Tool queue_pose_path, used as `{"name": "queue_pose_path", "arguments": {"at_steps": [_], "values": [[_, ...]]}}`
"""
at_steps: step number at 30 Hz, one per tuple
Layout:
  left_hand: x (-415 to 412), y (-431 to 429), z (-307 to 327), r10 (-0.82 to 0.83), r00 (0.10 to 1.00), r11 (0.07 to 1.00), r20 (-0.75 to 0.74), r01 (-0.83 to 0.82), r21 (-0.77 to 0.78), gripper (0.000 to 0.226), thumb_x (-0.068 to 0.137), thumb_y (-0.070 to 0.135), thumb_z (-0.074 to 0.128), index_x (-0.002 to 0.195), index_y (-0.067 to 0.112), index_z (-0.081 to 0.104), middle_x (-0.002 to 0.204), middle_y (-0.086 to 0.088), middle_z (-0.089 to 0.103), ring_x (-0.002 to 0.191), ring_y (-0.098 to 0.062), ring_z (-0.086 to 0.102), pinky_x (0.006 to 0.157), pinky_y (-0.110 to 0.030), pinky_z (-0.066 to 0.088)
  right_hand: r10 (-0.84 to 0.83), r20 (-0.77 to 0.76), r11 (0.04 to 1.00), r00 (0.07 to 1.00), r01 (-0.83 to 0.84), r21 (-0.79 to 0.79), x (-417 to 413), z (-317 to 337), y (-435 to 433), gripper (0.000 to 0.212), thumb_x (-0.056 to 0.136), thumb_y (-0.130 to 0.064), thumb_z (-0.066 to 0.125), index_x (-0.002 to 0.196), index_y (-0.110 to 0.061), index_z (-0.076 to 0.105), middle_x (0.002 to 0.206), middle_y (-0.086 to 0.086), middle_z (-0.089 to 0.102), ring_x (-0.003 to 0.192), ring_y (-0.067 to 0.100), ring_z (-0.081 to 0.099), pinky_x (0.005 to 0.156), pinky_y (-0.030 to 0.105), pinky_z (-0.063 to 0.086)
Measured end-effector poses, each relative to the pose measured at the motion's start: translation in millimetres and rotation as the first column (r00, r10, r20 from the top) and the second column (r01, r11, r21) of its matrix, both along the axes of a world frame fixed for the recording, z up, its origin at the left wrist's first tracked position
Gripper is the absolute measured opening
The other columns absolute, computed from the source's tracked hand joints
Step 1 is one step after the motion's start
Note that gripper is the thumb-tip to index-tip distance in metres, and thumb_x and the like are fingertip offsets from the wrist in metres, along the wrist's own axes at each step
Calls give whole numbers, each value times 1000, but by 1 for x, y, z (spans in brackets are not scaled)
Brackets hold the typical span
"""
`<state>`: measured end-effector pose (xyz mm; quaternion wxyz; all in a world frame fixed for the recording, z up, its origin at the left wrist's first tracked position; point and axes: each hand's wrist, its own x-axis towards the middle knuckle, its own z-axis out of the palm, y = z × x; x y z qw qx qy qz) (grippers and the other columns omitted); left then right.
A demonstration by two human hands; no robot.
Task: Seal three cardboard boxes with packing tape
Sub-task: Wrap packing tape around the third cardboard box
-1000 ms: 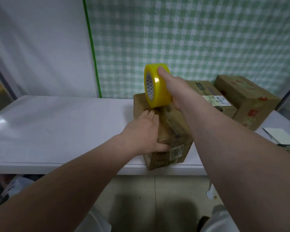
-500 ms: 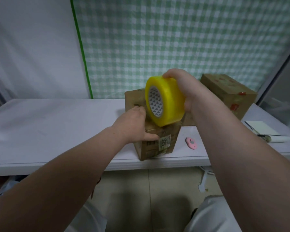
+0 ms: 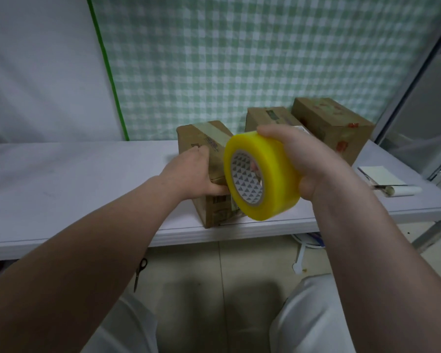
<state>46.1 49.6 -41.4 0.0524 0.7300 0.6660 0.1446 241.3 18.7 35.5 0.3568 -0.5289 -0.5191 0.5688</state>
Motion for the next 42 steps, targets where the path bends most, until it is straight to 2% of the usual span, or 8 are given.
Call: {"name": "queue_pose_path", "arguments": {"at_steps": [9, 14, 19, 27, 31, 35, 38, 42], "values": [[3, -2, -1, 7, 999, 1000, 44, -8, 12, 81, 55, 65, 77, 107, 15, 43, 102, -2, 54, 86, -18, 51, 71, -33, 44, -62, 30, 998, 998, 62, 3, 4, -36, -17, 64, 69, -55, 72, 119, -16, 63, 102, 8, 72, 89, 30, 70, 87, 51, 54], [2, 0, -1, 7, 1000, 1000, -11, -7, 10, 85, 53, 64, 79, 111, 12, 42, 103, -4, 54, 87, -20, 53, 73, -36, 48, -75, 73, 997, 995, 73, 30, 6, -43, -20, 37, 83, -47, 66, 106, -18, 67, 89, 6, 73, 78, 24, 70, 72, 35, 55], [3, 0, -1, 4, 1000, 1000, -17, -4, 10, 87, 53, 60, 81, 111, 11, 41, 104, -5, 52, 87, -21, 52, 70, -33, 44, -109, 135, 993, 985, 103, 51, 3, -51, -24, 44, 75, -53, 69, 99, -16, 67, 101, 9, 70, 89, 29, 68, 87, 49, 54], [3, -1, -5, -35, 997, 999, 67, 35, 1, 111, 50, 57, 85, 134, 11, 28, 127, -9, 44, 104, -22, 49, 79, -31, 41, -142, 72, 989, 987, 139, 45, 1, -63, -30, 30, 83, -44, 65, 90, -15, 68, 95, 11, 71, 88, 29, 68, 82, 45, 55], [0, -4, 3, -88, 992, 992, -93, 79, -94, 131, 46, 87, 54, 148, 13, 18, 151, -12, 20, 137, -31, 26, 110, -42, 31, -138, 77, 990, 987, 135, 42, 1, -68, -31, 31, 84, -43, 65, 89, -12, 68, 95, 13, 71, 86, 29, 68, 81, 46, 55], [-10, 5, 15, -109, 968, 991, -224, 89, -100, 125, 55, 97, 11, 152, 18, 15, 155, -5, 13, 136, -31, 22, 112, -46, 26, -147, 85, 989, 986, 144, 36, 3, -67, -27, 41, 83, -43, 65, 97, -4, 67, 97, 17, 70, 89, 34, 68, 81, 47, 55], [-21, 32, 23, -104, 980, 994, -172, 98, -40, 110, 68, 89, -1, 151, 21, 21, 155, -6, 22, 138, -30, 25, 111, -49, 27, -133, 86, 991, 987, 131, 30, 6, -66, -22, 38, 83, -43, 66, 97, -7, 66, 94, 15, 70, 86, 33, 69, 74, 41, 56], [-36, 74, 19, 5, 981, 997, -194, -21, -78, 67, 97, 59, 8, 150, 22, 26, 158, 0, 21, 145, -29, 12, 114, -52, 18, -72, 81, 997, 994, 71, 19, 11, -66, -19, 23, 83, -43, 64, 84, -19, 65, 85, 5, 70, 74, 21, 68, 65, 32, 54]]}}
